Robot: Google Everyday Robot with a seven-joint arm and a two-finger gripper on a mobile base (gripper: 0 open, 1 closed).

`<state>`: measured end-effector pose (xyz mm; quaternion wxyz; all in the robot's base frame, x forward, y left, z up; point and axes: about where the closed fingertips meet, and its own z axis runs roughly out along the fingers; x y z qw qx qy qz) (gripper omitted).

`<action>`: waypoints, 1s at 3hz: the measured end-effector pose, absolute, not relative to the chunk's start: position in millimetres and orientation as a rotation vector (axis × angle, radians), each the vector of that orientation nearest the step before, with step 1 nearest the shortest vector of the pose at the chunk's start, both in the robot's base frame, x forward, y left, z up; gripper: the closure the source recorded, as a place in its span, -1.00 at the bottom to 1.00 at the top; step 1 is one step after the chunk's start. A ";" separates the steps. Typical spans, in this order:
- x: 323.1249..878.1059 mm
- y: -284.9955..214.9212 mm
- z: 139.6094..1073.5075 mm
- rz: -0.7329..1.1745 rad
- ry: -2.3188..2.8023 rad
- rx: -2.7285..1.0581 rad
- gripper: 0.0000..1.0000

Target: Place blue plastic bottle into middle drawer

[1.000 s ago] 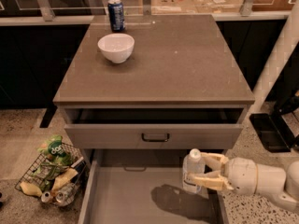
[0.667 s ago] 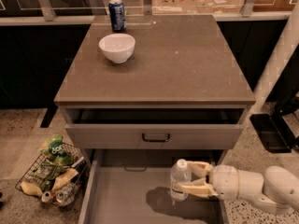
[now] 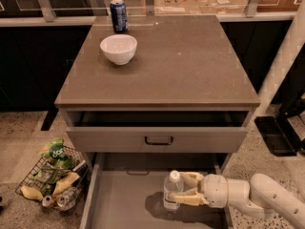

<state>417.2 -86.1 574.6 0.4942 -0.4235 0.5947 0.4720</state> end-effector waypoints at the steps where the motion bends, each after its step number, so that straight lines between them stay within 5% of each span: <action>1: 433.0 -90.1 542.8 1.147 1.480 -1.026 1.00; 3: 440.4 -117.0 507.7 1.137 1.526 -1.005 1.00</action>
Offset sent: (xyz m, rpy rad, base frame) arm 0.0274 -0.0466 -0.0726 -0.0625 0.0781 -0.0540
